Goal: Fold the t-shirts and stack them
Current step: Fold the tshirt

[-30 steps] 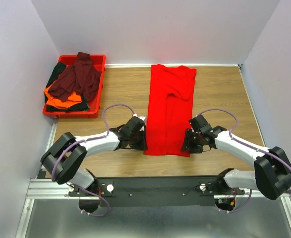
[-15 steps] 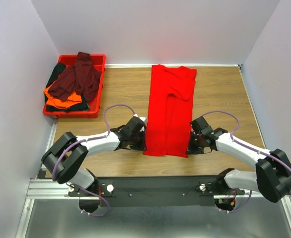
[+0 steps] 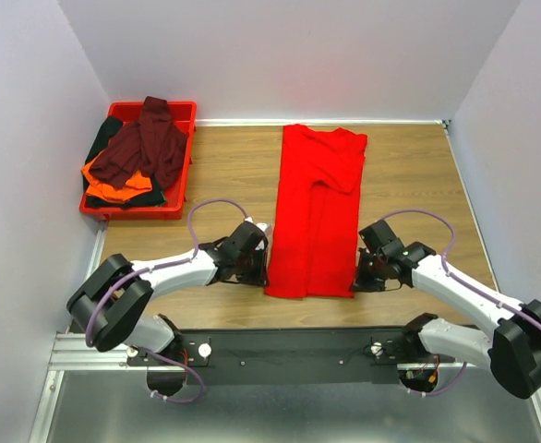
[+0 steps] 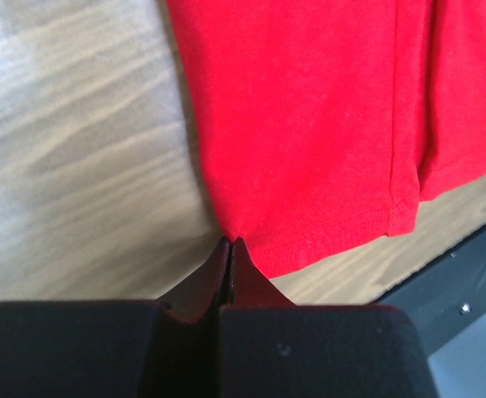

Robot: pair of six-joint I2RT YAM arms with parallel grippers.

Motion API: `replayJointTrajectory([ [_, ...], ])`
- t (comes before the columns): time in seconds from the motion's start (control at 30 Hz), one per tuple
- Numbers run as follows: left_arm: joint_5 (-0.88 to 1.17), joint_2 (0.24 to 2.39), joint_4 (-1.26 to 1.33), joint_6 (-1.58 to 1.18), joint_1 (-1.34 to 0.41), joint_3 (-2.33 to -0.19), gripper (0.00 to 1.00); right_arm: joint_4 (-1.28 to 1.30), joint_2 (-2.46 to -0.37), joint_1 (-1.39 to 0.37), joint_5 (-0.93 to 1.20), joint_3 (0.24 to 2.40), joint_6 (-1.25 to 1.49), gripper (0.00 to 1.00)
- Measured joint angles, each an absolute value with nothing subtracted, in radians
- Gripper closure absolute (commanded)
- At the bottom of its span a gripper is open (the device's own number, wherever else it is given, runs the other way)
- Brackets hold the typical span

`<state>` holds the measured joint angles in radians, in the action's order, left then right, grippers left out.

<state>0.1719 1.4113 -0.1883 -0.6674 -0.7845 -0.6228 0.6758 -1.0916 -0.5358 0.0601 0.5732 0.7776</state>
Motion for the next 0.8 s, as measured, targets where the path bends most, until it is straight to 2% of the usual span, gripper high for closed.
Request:
replayJointTrajectory([
  [0.2, 0.170, 1.377, -0.240, -0.673, -0.797, -0.648, 1.00, 0.713, -1.074, -0.536, 0.055, 0.596, 0.776, 1.00],
  [0.33, 0.152, 1.400, -0.277, -0.658, -0.786, -0.740, 1.00, 0.710, -1.121, -0.537, -0.012, 0.672, 0.770, 1.00],
  [0.63, 0.113, 1.600, -0.258, -0.629, -0.696, -1.060, 1.00, 0.581, -1.424, -0.537, -0.287, 0.957, 0.733, 1.00],
  [0.8, 0.105, 1.726, -0.208, -0.661, -0.652, -1.166, 1.00, 0.509, -1.558, -0.527, -0.380, 1.066, 0.706, 1.00],
])
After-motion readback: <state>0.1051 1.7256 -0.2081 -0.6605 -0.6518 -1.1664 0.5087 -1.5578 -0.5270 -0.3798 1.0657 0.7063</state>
